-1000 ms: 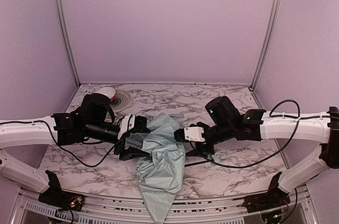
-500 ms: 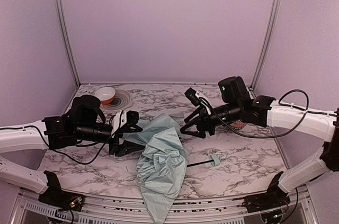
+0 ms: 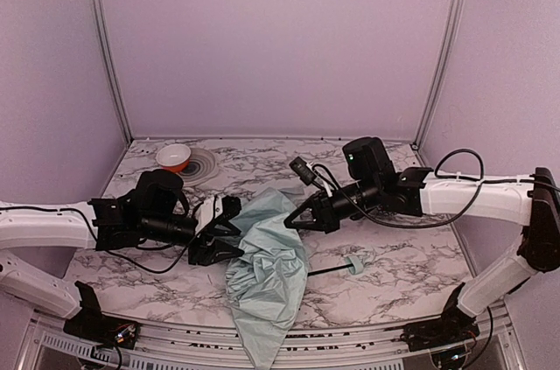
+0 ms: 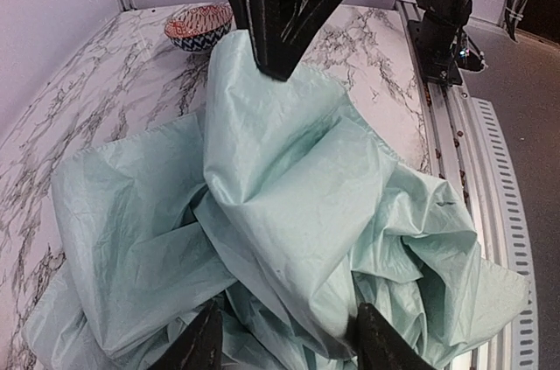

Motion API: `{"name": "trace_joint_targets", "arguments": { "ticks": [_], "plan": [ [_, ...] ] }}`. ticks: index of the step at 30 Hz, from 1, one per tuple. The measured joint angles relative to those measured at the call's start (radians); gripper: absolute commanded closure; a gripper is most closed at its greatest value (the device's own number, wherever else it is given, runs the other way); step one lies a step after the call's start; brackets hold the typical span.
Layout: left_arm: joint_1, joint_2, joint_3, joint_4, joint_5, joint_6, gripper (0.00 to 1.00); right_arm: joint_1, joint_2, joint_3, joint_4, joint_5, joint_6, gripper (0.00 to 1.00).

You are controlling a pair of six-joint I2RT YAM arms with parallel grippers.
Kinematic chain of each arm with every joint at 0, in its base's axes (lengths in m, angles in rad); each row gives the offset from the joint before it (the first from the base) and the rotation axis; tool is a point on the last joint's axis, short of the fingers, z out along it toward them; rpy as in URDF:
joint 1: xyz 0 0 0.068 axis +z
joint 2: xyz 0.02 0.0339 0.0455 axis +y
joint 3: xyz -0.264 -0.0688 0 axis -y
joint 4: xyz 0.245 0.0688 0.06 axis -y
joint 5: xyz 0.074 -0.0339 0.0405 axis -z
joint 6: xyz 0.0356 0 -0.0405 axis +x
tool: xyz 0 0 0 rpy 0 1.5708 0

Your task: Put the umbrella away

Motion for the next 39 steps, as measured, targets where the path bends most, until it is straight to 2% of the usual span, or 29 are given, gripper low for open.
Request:
{"name": "trace_joint_targets", "arguments": {
  "ticks": [2, 7, 9, 13, 14, 22, 33, 35, 36, 38, 39],
  "plan": [
    [0.000, 0.026, -0.001, 0.008, 0.000, -0.008, 0.49, -0.011, 0.000, 0.000, -0.003, -0.008, 0.006, 1.00],
    [0.000, 0.068, -0.001, 0.032, -0.004, -0.019, 0.63, -0.071, -0.013, -0.005, -0.019, -0.010, 0.008, 1.00],
    [0.000, 0.084, -0.001, 0.059, -0.014, -0.017, 0.71, -0.086, -0.036, -0.021, -0.010, -0.015, 0.016, 1.00],
    [-0.001, 0.116, 0.002, 0.091, -0.027, -0.033, 0.99, -0.092, -0.054, -0.045, 0.011, -0.034, 0.027, 1.00],
    [-0.001, 0.124, 0.004, 0.095, -0.030, -0.032, 1.00, -0.092, -0.054, -0.046, 0.012, -0.035, 0.028, 1.00],
    [-0.001, 0.142, 0.007, 0.140, -0.047, -0.034, 1.00, -0.161, -0.105, -0.108, 0.021, -0.067, 0.037, 1.00],
    [-0.001, 0.142, 0.009, 0.204, -0.044, -0.015, 1.00, -0.259, -0.146, -0.229, 0.061, -0.188, 0.016, 1.00],
    [0.000, 0.142, 0.009, 0.206, -0.051, -0.012, 0.72, -0.263, -0.142, -0.233, 0.075, -0.198, 0.018, 1.00],
    [0.000, 0.142, 0.009, 0.201, -0.059, -0.008, 0.65, -0.263, -0.137, -0.232, 0.084, -0.199, 0.020, 1.00],
    [0.013, 0.137, 0.009, 0.162, -0.083, -0.007, 0.57, -0.271, -0.121, -0.230, 0.085, -0.182, 0.028, 1.00],
    [0.019, 0.134, 0.009, 0.145, -0.094, -0.008, 0.49, -0.270, -0.108, -0.228, 0.085, -0.169, 0.034, 1.00]
  ]
}}
